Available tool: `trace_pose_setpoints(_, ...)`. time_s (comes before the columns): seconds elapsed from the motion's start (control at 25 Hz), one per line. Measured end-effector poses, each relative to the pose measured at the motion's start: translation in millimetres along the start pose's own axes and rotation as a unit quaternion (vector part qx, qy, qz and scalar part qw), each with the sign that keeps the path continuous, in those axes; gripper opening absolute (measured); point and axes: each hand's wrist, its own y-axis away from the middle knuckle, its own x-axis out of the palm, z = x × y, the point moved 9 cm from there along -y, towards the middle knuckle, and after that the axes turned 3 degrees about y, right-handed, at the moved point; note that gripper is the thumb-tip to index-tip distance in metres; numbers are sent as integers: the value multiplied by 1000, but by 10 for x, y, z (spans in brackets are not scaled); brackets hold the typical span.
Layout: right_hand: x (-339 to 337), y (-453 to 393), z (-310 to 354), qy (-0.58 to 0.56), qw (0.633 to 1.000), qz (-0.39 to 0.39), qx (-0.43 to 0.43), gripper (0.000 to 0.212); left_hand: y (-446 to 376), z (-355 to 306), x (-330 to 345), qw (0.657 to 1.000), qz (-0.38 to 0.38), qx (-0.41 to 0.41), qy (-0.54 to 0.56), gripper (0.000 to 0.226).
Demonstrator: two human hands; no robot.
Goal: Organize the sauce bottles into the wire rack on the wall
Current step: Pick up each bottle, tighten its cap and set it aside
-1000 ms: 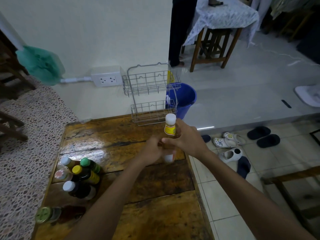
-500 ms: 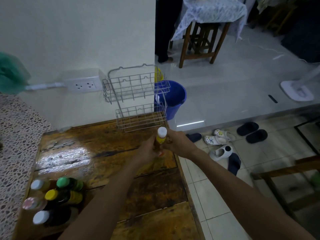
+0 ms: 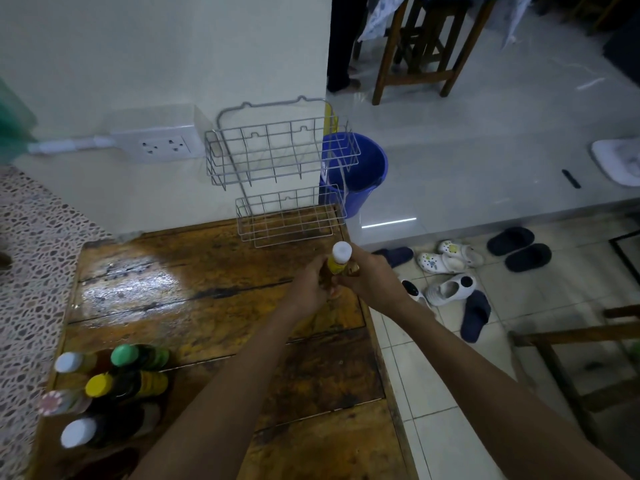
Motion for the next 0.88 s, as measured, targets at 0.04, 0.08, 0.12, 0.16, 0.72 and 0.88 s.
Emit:
trace_pose_setpoints(0.04, 5, 4, 3, 0, 1000, 2, 0, 53, 5, 12, 3, 1000, 1, 0, 5, 71)
trace_pose_setpoints(0.08, 15, 14, 7, 3, 1000, 3, 2, 53, 18, 22, 8, 1000, 3, 1, 12, 70)
trace_pose_setpoints(0.12, 26, 31, 16, 10, 1000, 3, 4, 53, 39, 33, 17, 1000, 6, -2, 18, 69)
trace_pose_setpoints(0.16, 44, 57, 29, 20, 1000, 1, 2, 53, 72, 38, 29, 1000, 12, -5, 22, 68)
trace_pose_setpoints(0.72, 251, 635, 72, 10, 995, -60, 84, 72, 823, 182, -27, 997, -68, -20, 26, 43)
trace_pose_setpoints(0.88, 775, 1305, 362, -23, 992, -21, 124, 57, 1881, 1007, -204, 976, -179, -119, 43, 53)
